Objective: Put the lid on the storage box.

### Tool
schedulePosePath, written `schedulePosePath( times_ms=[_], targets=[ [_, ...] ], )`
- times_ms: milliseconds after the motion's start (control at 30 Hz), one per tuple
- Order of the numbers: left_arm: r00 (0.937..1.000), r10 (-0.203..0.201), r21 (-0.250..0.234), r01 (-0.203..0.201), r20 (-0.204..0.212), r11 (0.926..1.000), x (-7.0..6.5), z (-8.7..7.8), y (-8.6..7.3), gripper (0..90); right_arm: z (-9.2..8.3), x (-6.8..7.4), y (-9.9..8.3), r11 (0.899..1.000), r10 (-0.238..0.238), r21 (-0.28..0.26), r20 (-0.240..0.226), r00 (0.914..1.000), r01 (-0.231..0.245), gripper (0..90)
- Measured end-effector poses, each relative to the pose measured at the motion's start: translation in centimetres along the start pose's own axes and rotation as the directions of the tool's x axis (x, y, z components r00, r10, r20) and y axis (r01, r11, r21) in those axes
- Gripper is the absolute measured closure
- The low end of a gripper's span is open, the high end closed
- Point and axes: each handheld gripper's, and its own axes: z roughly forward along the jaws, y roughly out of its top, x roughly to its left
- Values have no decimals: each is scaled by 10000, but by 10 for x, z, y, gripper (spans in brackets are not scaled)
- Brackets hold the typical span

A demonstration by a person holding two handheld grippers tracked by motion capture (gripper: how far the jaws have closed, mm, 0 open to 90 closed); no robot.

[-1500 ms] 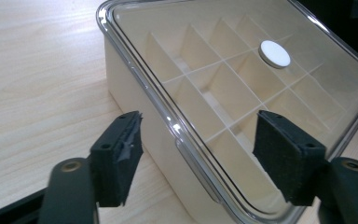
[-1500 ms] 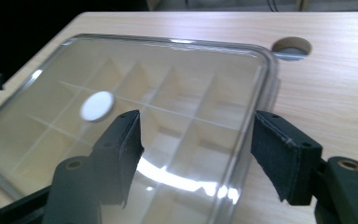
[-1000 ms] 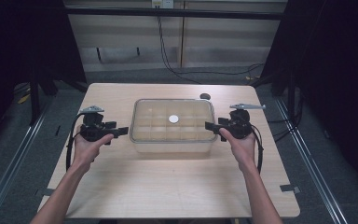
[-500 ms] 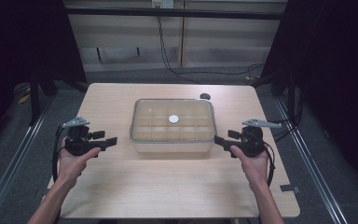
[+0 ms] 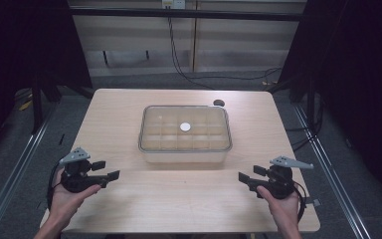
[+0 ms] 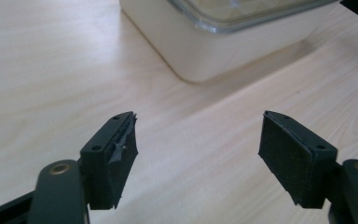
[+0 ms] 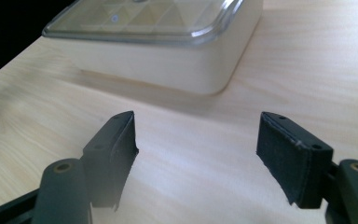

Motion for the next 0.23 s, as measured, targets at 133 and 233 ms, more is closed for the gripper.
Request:
schedulePosePath(
  times_ms=[133,233],
  targets=[
    [9999,108,184,-110,74,9998,-3,2,-17,259,-4,0,-13,10000,69,63,104,9999,-70,278],
    [9998,-220,280,219,18,9994,0,7,-26,258,-2,-3,-17,10000,-17,71,268,9996,15,259]
  ],
)
